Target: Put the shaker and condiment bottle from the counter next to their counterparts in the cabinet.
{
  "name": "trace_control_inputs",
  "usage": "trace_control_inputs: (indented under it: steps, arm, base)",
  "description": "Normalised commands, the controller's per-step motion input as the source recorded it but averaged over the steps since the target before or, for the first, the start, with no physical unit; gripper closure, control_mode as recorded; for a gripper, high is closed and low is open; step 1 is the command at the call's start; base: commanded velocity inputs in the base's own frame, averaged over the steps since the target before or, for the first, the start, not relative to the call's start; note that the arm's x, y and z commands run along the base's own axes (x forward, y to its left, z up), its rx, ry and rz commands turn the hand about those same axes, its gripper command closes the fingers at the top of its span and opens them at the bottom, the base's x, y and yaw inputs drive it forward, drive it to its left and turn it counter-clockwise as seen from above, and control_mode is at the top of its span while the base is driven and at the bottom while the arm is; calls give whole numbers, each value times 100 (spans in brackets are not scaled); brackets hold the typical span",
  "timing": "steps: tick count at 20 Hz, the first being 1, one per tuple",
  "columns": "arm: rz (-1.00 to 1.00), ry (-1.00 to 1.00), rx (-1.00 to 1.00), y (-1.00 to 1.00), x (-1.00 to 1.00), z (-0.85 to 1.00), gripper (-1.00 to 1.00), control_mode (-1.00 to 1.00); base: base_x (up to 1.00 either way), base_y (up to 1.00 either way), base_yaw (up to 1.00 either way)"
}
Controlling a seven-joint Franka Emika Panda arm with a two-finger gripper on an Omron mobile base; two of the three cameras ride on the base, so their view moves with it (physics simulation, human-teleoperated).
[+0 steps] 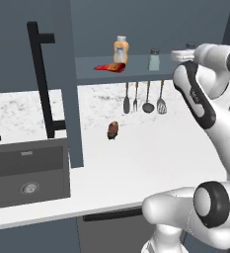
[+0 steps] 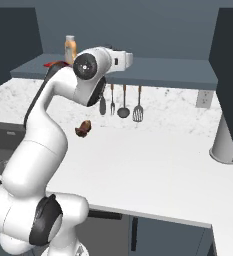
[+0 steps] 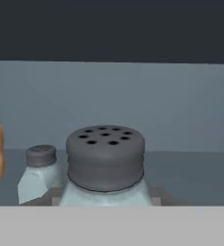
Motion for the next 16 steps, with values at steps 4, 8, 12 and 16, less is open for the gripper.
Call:
trace_control_inputs:
  steps: [4, 8, 12, 16]
  arm:
    - [15, 0, 0, 0, 17, -18, 100, -100]
    - [14, 5, 0, 2, 27, -10, 100, -100]
    - [13, 13, 0, 7, 38, 0, 100, -100]
    - [13, 15, -1, 3, 30, 0, 100, -100]
  base:
    - [0, 0, 0]
    - [0, 0, 0]
    - [0, 0, 0]
    - [0, 0, 0]
